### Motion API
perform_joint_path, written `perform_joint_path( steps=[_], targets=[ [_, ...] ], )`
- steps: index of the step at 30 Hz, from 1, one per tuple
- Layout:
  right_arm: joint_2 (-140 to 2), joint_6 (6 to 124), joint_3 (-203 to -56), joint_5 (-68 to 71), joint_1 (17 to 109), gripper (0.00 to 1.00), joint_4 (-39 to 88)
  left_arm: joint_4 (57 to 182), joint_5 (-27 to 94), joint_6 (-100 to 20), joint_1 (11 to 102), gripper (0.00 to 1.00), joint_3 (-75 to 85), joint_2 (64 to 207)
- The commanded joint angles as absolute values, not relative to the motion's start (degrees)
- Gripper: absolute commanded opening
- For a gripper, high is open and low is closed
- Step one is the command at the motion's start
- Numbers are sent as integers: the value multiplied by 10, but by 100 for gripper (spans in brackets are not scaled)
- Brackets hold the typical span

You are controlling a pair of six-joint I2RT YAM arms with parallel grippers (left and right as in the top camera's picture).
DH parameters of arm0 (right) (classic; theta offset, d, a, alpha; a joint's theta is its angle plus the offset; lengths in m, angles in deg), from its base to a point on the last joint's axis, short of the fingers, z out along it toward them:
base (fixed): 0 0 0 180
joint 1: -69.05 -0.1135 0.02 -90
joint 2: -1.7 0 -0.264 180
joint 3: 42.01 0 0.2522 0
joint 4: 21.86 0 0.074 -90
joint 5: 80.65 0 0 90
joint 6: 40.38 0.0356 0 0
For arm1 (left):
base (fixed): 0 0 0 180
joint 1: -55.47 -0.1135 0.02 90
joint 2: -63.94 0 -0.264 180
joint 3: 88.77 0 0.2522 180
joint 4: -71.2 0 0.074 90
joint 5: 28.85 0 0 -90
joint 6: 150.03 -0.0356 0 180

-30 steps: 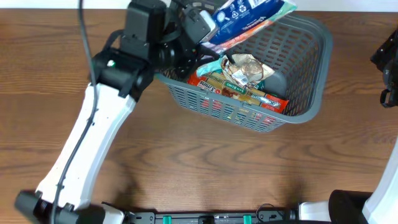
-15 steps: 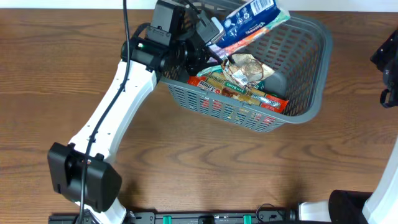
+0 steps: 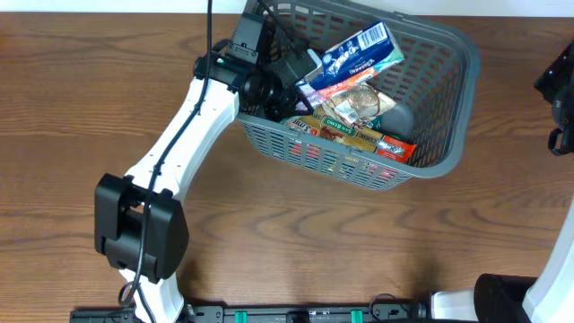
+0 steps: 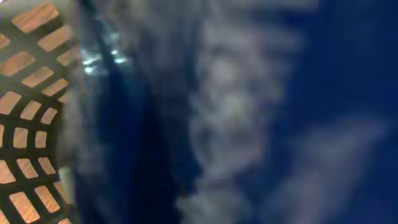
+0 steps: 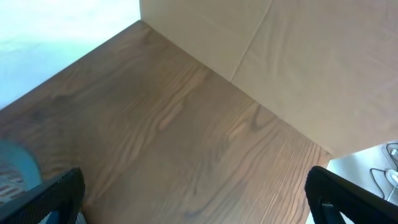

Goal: Pack container
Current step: 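Lower the tissue pack into the basket and open the left gripper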

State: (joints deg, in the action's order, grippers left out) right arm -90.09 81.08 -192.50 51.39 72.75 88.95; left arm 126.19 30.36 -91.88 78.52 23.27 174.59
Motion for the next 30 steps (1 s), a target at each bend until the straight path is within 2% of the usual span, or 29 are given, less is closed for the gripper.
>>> perform_joint_path(
  steps=[1,2,4,13,22,24,30],
  targets=[
    [-902,821,-1925,523,731,99,890,1258,297,-926,783,78,247,1736],
    [-902,822,-1925,523,731,99,890,1258,297,-924,783,88,247,1736],
    [-902,822,-1925,523,731,99,890,1258,297,-923,783,91,247,1736],
    [-902,821,-1925,523,731,99,890,1259,297,-903,783,95,283,1728],
    [-902,822,-1925,523,731,99,890,1295,310,-827,783,99,414,1712],
    [-902,822,-1925,523,731,99,890,1317,365,-793,783,99,447,1708],
    [-902,822,-1925,523,731,99,890,1360,643,-636,774,99,490,1656]
  ],
)
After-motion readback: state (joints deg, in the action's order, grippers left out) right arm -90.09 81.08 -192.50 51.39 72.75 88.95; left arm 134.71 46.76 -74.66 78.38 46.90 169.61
